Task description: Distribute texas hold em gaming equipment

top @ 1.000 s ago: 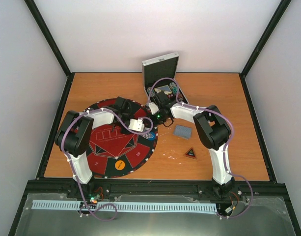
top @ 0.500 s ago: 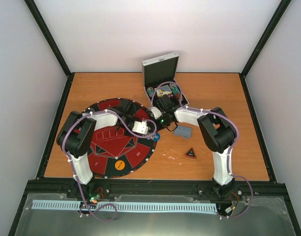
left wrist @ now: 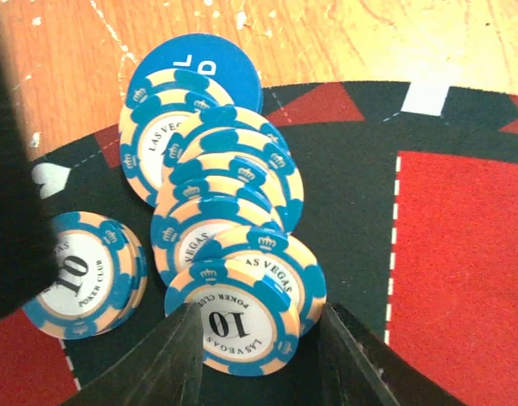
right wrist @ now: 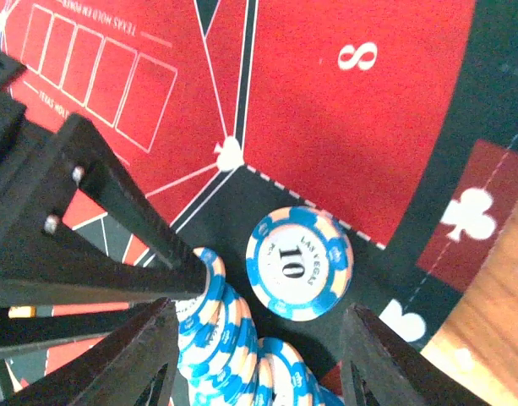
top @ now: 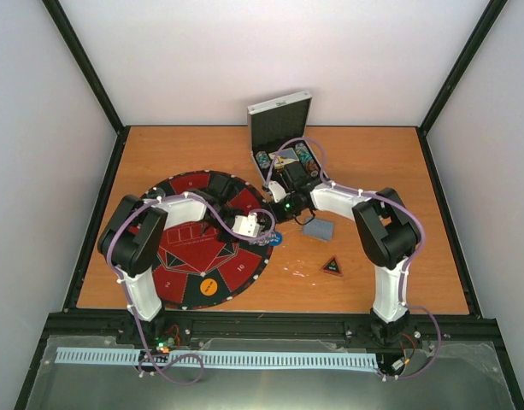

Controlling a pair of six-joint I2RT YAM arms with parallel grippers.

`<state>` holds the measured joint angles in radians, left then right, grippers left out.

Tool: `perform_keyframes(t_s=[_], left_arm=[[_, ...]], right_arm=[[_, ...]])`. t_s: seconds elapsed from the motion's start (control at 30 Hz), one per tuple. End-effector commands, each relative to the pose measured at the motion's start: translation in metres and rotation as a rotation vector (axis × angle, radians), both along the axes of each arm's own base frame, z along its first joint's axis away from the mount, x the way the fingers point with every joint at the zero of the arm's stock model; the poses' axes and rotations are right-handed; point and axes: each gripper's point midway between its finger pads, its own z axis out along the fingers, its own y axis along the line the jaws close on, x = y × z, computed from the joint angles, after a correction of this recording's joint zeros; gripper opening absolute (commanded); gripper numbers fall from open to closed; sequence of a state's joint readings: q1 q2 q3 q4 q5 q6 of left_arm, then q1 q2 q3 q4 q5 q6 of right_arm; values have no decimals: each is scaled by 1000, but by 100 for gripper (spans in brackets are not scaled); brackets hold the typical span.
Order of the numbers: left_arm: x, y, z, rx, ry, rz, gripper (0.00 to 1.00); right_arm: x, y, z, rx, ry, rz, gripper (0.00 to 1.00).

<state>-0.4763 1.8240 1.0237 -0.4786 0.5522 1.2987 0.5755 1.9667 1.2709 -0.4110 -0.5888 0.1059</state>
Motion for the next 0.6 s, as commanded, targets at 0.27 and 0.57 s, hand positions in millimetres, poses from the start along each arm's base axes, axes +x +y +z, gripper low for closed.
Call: perform_keyframes(t_s=[0.27, 0.57], left_arm=[[-25, -6, 19, -47, 102, 23, 42], [-23, -9, 37, -60, 150, 79, 44]], right_arm=[[38, 21, -21, -6, 5, -33, 46], [16, 18, -35, -24, 50, 47, 32]])
